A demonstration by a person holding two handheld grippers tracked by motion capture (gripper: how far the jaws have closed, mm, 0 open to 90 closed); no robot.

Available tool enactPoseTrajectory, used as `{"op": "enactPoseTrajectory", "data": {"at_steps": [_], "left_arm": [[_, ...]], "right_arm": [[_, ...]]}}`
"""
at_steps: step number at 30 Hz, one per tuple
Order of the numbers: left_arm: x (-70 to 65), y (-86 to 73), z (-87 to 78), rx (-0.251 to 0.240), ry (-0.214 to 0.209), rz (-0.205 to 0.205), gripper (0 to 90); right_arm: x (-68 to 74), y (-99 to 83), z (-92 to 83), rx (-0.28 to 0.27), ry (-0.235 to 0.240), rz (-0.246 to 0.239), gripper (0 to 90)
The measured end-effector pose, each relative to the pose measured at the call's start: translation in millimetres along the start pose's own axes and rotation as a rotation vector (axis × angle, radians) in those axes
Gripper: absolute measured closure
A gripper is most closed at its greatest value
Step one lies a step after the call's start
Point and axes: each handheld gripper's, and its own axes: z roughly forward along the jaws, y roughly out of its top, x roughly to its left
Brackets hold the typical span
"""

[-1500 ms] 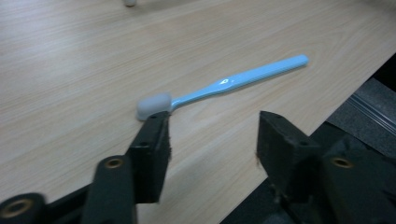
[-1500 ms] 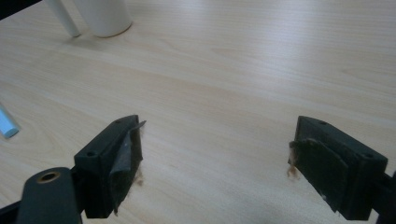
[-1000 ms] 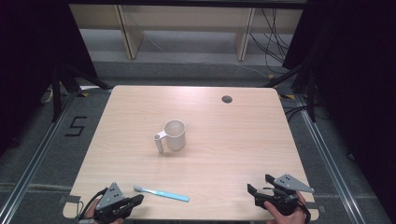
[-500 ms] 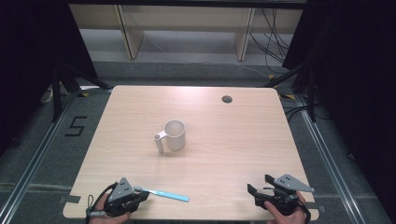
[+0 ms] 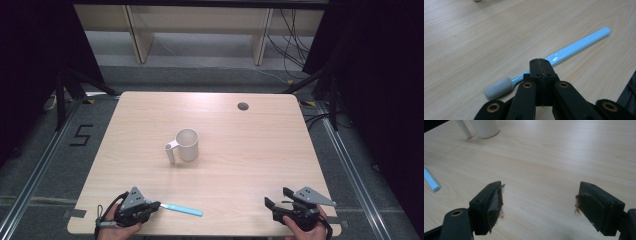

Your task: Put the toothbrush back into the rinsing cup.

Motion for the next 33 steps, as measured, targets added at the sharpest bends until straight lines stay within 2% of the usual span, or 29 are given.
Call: {"op": "enactPoseTrajectory", "data": {"at_steps": [5, 6, 7, 8, 14, 16, 17, 18, 20, 21, 22, 23, 25, 26, 28, 30, 32, 33], "left_arm": [[0.9, 4.8, 5.5, 0.004, 0.002, 0.015, 89.3], [1.5, 5.4, 6.7, 0.009, 0.007, 0.021, 89.3], [2.1, 6.0, 7.2, 0.011, 0.022, 0.027, 89.3], [2.3, 6.9, 7.6, 0.01, 0.018, 0.029, 89.3], [4.4, 11.7, 12.7, 0.019, 0.036, 0.044, 89.3], [5.4, 13.5, 15.5, 0.021, 0.035, 0.041, 89.3], [6.5, 14.7, 14.5, 0.031, 0.039, 0.056, 89.3], [4.2, 15.2, 14.4, 0.008, 0.032, 0.036, 89.3], [1.6, 15.3, 10.1, 0.001, 0.016, 0.038, 89.3], [0.9, 15.1, 8.3, 0.007, 0.017, 0.043, 89.3], [-0.3, 13.8, 8.5, 0.002, 0.019, 0.035, 89.3], [-1.0, 12.2, 8.2, 0.026, 0.007, 0.045, 89.3], [-0.5, 11.6, 9.7, 0.035, 0.006, 0.049, 89.3], [-1.0, 11.4, 10.8, 0.028, 0.011, 0.035, 89.3], [-0.4, 12.8, 10.4, 0.036, 0.01, 0.043, 89.3], [0.0, 13.2, 10.4, 0.04, 0.008, 0.047, 89.3], [1.5, 13.2, 10.7, 0.044, 0.016, 0.049, 89.3], [1.0, 13.5, 11.7, 0.034, 0.014, 0.037, 89.3]], "right_arm": [[-1.1, -0.1, -0.9, -0.002, -0.008, -0.011, 21.8], [1.8, -1.0, -0.7, 0.009, -0.004, 0.04, 22.0], [1.4, -1.0, -1.0, 0.017, 0.003, 0.045, 22.1], [-2.8, -0.8, -0.3, 0.004, -0.013, -0.001, 22.2], [-1.5, -1.4, -0.8, 0.008, 0.006, 0.013, 22.5], [-2.1, -1.1, -0.7, 0.007, 0.0, -0.003, 22.5], [-1.1, -1.2, -0.8, 0.011, 0.006, 0.009, 22.7], [-1.1, -1.2, -0.8, 0.011, 0.006, 0.009, 22.7], [-2.1, -1.5, -1.6, 0.003, -0.005, 0.003, 22.7], [-2.1, -2.6, -1.5, 0.007, 0.002, 0.021, 22.7], [-3.2, -2.3, -2.2, 0.004, -0.003, 0.01, 22.7], [-3.7, -2.0, -2.6, -0.001, -0.006, 0.001, 22.7], [-3.8, -2.0, -1.4, -0.003, -0.01, -0.001, 22.7], [-0.1, -2.5, -1.6, 0.011, 0.004, 0.048, 22.7], [1.7, -2.6, -1.9, 0.003, 0.018, 0.065, 22.7], [0.9, -2.4, -2.5, 0.007, 0.01, 0.05, 22.8], [-3.7, -2.3, -2.9, -0.003, -0.003, 0.002, 22.8], [-3.7, -2.3, -2.9, -0.003, -0.003, 0.002, 22.8]]}}
